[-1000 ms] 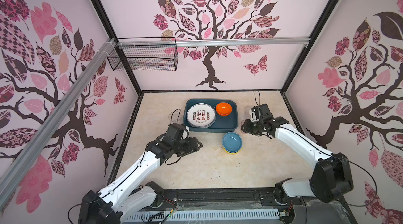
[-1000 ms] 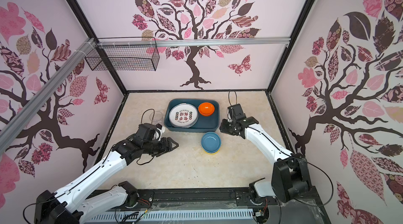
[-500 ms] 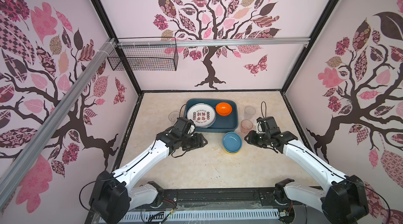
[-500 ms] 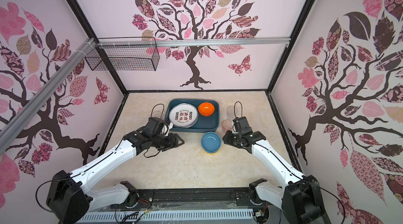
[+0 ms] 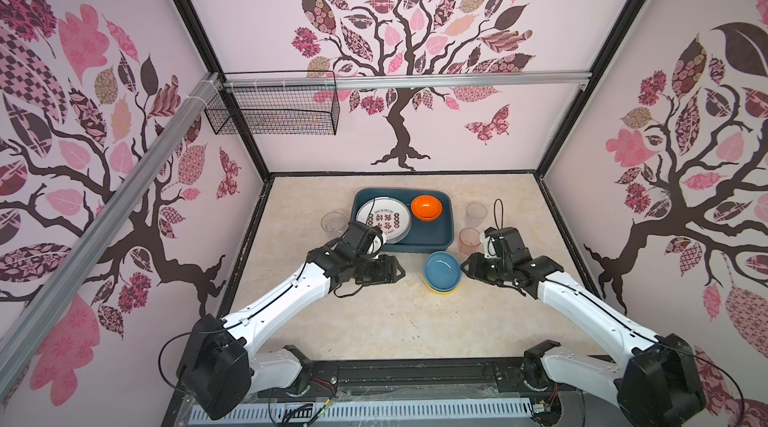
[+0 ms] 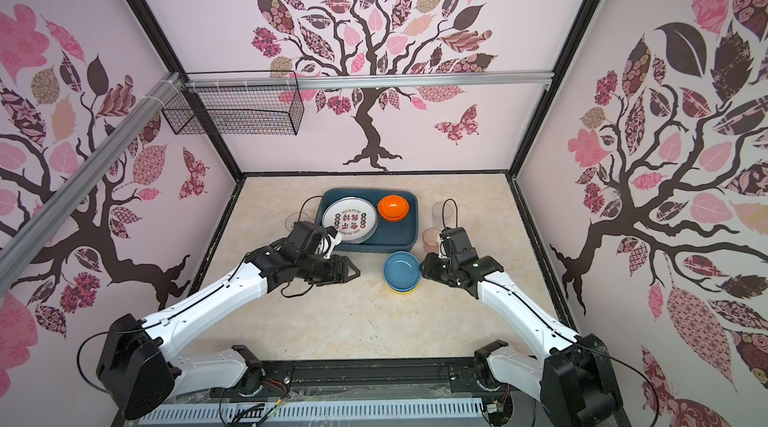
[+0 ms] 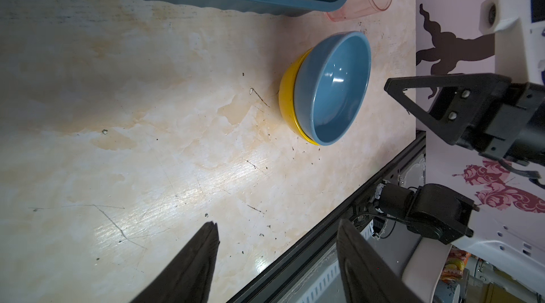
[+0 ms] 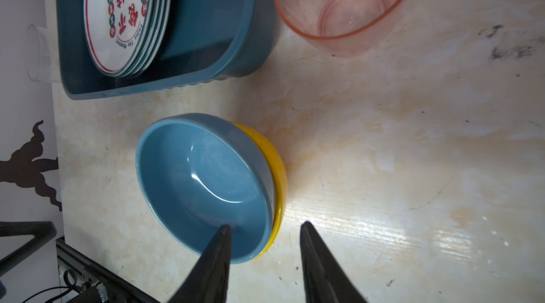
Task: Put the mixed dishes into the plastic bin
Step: 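Lower the right gripper onto the blue bowl rim while the left approaches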
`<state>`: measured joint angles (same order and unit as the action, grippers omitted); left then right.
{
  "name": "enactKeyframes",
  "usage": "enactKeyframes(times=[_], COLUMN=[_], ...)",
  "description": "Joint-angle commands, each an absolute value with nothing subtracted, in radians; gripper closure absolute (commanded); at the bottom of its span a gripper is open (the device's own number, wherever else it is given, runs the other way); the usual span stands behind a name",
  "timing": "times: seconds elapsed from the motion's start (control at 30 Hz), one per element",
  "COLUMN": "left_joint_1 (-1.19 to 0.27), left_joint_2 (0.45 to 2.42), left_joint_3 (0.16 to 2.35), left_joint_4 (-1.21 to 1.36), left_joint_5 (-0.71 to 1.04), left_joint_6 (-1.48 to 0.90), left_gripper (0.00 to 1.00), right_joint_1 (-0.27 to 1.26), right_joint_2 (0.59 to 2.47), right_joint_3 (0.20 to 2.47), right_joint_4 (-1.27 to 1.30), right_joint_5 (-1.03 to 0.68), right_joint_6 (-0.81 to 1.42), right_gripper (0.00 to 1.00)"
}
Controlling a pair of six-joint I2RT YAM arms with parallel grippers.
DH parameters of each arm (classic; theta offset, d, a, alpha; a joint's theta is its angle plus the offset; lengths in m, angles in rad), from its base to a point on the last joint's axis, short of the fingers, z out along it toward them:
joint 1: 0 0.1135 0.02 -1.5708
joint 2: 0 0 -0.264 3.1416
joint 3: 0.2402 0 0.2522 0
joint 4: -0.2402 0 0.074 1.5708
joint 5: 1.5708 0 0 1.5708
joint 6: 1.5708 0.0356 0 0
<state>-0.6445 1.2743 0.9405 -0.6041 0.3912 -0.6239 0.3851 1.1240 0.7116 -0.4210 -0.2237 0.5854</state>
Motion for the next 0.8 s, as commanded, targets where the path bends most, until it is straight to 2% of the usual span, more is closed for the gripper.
enactKeyframes(times=[0.0, 0.5, 0.77], left_joint_1=[-0.655, -0.657, -0.657], left_joint_2=[1.281, 1.282, 1.282], left_joint_3=[0.981, 0.939, 0.925], left_joint_4=[-0.582, -0.544, -0.536], left_joint_5=[0.419, 0.425, 0.426], left_joint_6=[-0.584, -0.616, -0.624], left_gripper=[0.34, 0.34, 0.35], right_joint_1=[0.397, 0.422, 0.424], right_joint_2=[1.155, 1.232, 1.245], right_joint_3=[0.727, 0.71, 0.708], right_joint_4=[-0.388, -0.339, -0.328], right_joint_5=[-0.227, -0.202, -0.192], right_joint_6=[0.597, 0.589, 0.583], right_gripper=[0.59, 0.7, 0.71])
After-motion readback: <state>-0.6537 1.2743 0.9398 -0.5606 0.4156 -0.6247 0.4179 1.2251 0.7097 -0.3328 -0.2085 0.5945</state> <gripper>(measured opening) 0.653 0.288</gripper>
